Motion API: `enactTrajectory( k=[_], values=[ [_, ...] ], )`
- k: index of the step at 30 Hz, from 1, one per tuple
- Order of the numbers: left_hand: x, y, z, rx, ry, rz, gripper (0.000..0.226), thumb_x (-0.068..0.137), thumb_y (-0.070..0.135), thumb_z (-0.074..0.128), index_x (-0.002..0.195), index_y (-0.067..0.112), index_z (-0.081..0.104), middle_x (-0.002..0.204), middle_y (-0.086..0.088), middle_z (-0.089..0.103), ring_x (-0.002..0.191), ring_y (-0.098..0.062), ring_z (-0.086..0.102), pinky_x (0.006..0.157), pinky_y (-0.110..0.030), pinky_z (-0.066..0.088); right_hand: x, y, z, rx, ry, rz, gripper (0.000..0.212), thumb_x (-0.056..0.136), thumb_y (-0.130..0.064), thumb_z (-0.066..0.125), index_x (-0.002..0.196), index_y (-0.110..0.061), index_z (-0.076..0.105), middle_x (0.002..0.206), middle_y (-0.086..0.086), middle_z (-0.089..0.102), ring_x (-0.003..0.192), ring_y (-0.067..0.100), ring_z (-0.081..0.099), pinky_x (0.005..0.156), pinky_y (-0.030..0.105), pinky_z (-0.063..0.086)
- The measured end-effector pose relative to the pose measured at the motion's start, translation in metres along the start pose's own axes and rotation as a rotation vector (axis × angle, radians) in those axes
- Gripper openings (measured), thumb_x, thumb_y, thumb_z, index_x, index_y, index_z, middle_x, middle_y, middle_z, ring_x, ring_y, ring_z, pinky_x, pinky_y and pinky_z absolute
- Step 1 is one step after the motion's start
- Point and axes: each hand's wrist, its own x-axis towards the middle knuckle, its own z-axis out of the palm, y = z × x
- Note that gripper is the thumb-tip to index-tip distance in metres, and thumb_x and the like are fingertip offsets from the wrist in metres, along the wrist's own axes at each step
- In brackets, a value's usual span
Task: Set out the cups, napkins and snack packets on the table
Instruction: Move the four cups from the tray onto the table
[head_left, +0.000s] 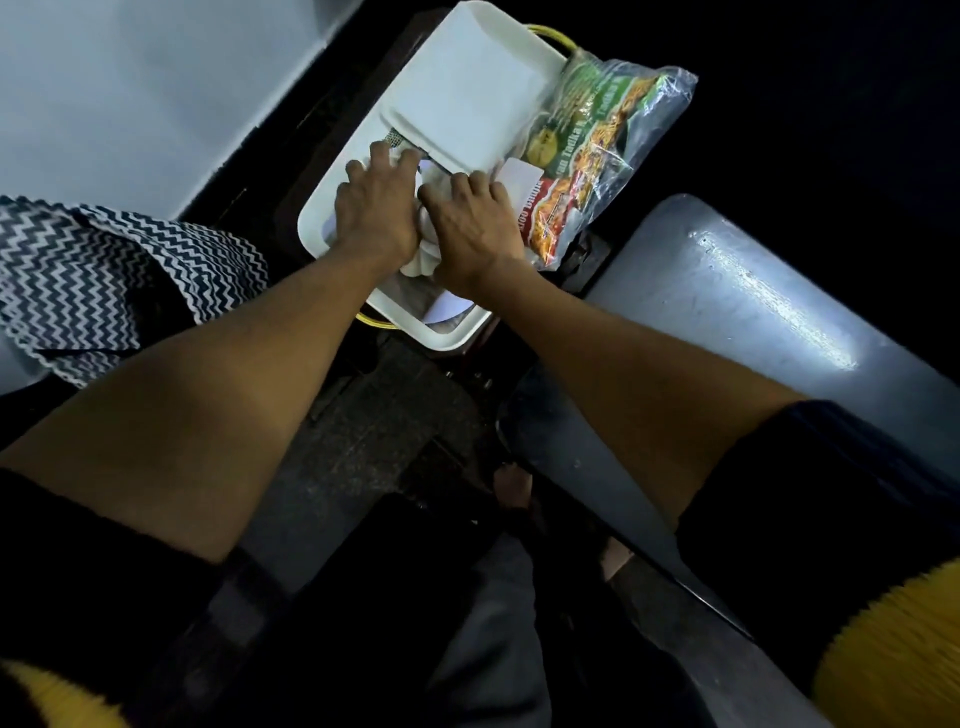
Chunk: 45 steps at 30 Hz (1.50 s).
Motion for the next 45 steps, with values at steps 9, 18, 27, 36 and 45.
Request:
enactTrajectory(
  k=[9,18,27,36,45],
  values=[
    [-0.034,0.000,-0.007,-0.250,0.134,-0.266,0.074,0.071,0.039,0.075,0.132,0.011,0.044,0.131,-0.020,0.051,0.113,-0.046,0.058,0.087,-0.046,0.047,-0.054,0.011,-0.021,0.466,0.295,0.153,0.063,0.065,-0.046,0.065,0.116,-0.010,0.056,0.089,0.014,0.056,0.084,0.034,0.054,0.070,0.035,0.035],
    [-0.091,0.072,-0.005,-1.492,0.001,-0.640,0.043,0.083,0.014,0.071,0.122,0.001,0.059,0.118,-0.020,0.066,0.086,-0.033,0.070,0.061,-0.033,0.061,-0.149,0.064,-0.047,1.613,0.236,0.577,0.062,0.053,-0.013,0.074,0.106,-0.014,0.042,0.098,0.007,0.055,0.082,0.022,0.058,0.057,0.030,0.050],
    [-0.164,0.220,0.032,-1.603,-0.238,-0.491,0.054,0.064,0.001,0.074,0.118,-0.003,0.066,0.102,-0.013,0.072,0.090,-0.025,0.071,0.087,-0.038,0.058,-0.304,0.179,-0.020,1.948,0.202,0.878,0.063,0.049,0.005,0.057,0.108,-0.015,0.052,0.104,0.009,0.061,0.092,0.027,0.064,0.075,0.038,0.055],
    [-0.215,0.345,0.107,-1.003,-0.360,-0.171,0.062,0.058,0.011,0.092,0.108,0.020,0.056,0.106,0.007,0.062,0.088,-0.009,0.060,0.065,-0.013,0.045,-0.442,0.269,0.028,1.671,0.284,1.149,0.051,0.049,-0.005,0.067,0.099,-0.005,0.076,0.089,0.013,0.068,0.082,0.025,0.063,0.071,0.028,0.049],
    [-0.247,0.410,0.176,-0.589,-0.224,0.208,0.097,0.067,0.030,0.089,0.143,0.031,0.029,0.132,-0.007,0.045,0.117,-0.028,0.053,0.096,-0.039,0.048,-0.513,0.324,0.099,1.219,0.251,1.293,0.087,0.058,-0.006,0.090,0.137,-0.017,0.053,0.117,-0.001,0.065,0.104,0.017,0.063,0.087,0.021,0.050]
  ],
)
